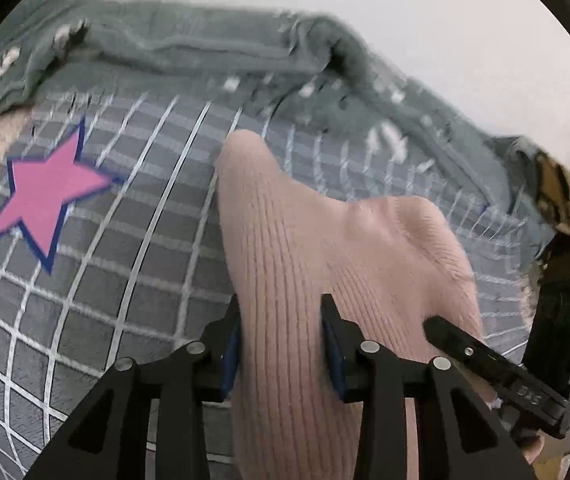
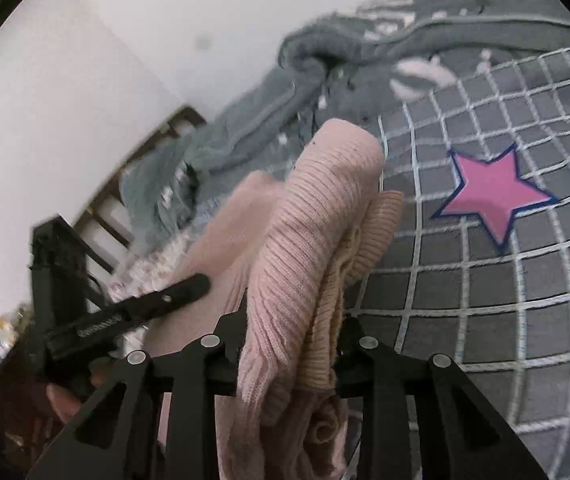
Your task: Fold small clothes
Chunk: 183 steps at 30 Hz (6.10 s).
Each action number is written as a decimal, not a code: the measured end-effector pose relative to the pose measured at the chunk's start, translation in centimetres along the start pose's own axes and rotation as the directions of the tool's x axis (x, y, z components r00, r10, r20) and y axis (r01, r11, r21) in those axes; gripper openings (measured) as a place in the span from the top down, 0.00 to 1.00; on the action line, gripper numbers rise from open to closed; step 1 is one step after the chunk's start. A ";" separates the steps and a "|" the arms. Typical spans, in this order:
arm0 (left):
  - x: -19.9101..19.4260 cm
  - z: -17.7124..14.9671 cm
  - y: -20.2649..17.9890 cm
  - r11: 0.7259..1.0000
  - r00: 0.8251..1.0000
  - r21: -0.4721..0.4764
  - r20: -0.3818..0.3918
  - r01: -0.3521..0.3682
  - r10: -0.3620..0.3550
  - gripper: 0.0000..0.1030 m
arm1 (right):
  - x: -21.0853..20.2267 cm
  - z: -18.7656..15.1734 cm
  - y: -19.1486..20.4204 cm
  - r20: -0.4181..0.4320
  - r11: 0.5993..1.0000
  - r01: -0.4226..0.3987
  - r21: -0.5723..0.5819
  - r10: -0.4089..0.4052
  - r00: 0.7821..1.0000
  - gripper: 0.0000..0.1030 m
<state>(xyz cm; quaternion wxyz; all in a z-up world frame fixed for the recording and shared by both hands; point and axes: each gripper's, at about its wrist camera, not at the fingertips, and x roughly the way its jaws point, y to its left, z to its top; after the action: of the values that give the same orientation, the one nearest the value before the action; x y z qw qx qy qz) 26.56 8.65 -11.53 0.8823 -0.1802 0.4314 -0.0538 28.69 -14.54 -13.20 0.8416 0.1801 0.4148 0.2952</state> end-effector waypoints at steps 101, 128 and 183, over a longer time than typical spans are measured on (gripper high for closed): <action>-5.7 -7.3 -0.7 0.982 0.998 0.186 0.056 -0.034 0.024 0.44 | -6.8 -7.9 2.6 0.197 0.978 0.191 -0.083 -0.172 0.965 0.95; -8.0 -8.6 2.3 0.965 0.990 0.256 0.137 -0.057 0.022 0.39 | -6.0 -6.9 2.3 0.254 0.982 0.182 -0.048 -0.165 0.953 0.89; 4.4 6.0 2.6 0.967 0.987 0.211 0.107 -0.140 0.120 0.45 | 2.0 2.2 -2.6 0.105 0.933 0.339 -0.119 -0.328 0.939 0.53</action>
<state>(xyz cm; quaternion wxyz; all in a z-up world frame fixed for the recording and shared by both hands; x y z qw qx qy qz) 33.81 11.59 -12.42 0.9176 -0.0559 0.3920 -0.0343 32.34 -15.33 -14.55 0.9064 0.0617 0.3827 0.1678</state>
